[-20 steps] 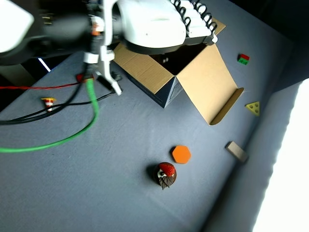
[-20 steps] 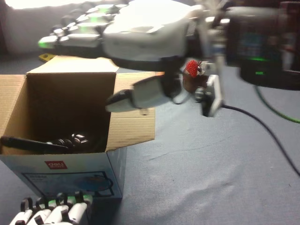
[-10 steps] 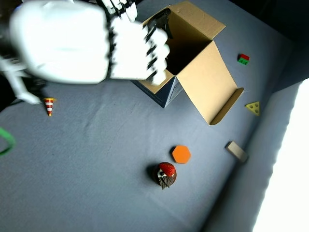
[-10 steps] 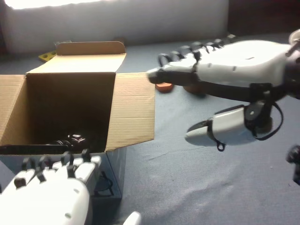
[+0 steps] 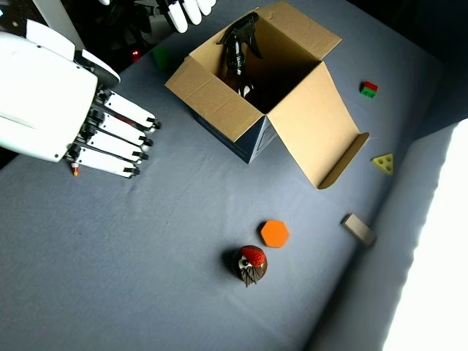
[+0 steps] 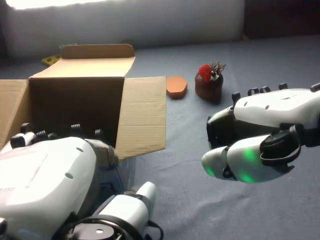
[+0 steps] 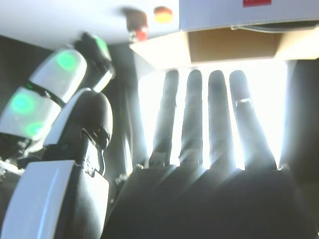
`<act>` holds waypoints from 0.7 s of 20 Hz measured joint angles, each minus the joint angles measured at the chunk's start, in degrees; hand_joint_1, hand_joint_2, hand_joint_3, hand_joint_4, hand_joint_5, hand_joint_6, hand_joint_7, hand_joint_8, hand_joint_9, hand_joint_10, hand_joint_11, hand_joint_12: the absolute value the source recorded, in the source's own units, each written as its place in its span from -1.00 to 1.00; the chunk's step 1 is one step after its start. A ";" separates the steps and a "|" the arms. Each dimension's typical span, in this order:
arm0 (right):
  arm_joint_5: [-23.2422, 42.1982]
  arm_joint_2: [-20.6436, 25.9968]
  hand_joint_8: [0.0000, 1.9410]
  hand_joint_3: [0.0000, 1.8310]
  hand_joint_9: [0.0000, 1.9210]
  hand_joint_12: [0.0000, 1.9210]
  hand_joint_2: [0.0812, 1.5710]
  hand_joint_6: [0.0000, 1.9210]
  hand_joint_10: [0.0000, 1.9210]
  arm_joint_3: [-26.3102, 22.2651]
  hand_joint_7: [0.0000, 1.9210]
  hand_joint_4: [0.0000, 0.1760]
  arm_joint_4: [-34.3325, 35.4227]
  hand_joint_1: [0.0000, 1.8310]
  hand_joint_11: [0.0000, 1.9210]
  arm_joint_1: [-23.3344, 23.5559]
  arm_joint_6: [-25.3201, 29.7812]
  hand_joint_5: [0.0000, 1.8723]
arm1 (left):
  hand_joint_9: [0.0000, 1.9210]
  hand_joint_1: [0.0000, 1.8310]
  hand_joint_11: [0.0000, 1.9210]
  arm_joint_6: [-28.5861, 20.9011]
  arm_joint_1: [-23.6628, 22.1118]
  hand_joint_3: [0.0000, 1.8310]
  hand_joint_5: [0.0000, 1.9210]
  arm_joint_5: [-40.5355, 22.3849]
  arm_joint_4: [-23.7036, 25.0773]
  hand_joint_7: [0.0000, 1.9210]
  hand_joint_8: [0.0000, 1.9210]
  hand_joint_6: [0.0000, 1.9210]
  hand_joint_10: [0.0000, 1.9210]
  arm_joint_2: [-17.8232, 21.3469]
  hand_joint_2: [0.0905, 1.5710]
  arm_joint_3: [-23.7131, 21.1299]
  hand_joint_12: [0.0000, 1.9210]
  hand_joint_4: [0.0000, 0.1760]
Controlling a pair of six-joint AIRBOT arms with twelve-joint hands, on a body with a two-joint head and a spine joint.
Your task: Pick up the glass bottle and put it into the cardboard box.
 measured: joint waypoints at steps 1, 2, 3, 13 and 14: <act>0.02 0.00 0.61 -1.00 -0.23 1.00 0.71 0.59 0.85 0.00 -0.18 -1.00 -0.02 -0.60 -0.39 0.00 -0.02 -0.25 | -0.38 -0.62 -0.63 0.04 0.00 -1.00 -0.22 0.02 -0.02 -0.25 0.03 -0.34 0.18 0.00 0.64 0.07 0.56 -1.00; 0.26 0.00 0.71 -1.00 -0.02 1.00 0.73 0.57 0.95 0.00 -0.01 -1.00 -0.02 -0.50 -0.07 -0.26 0.00 -0.12 | -0.29 -0.61 -0.46 0.04 0.13 -1.00 -0.20 0.37 0.26 -0.17 0.54 0.17 0.72 0.00 0.67 0.11 0.92 -1.00; 0.11 0.02 0.75 -1.00 0.09 1.00 0.75 0.58 0.99 0.00 0.05 -1.00 -0.04 -0.45 0.07 -0.42 -0.07 -0.08 | -0.16 -0.55 -0.34 0.00 0.48 -1.00 -0.16 1.25 1.29 -0.08 0.62 0.36 0.77 0.07 0.67 0.35 0.98 -1.00; 0.28 0.24 1.00 -1.00 0.52 1.00 1.00 1.00 1.00 0.13 0.42 -1.00 -1.20 -0.07 0.59 -1.57 0.59 -0.53 | 0.37 -0.03 0.34 3.76 -1.75 -0.99 0.17 5.92 4.79 0.34 1.00 1.00 1.00 0.28 0.75 3.37 1.00 -1.00; 0.26 0.22 1.00 -1.00 0.52 1.00 1.00 1.00 1.00 0.11 0.42 -1.00 -2.51 -0.07 0.59 -1.57 1.46 -0.53 | 0.36 -0.03 0.34 3.10 -1.33 -0.99 0.17 5.92 5.20 0.34 1.00 1.00 1.00 0.28 0.76 3.56 1.00 -1.00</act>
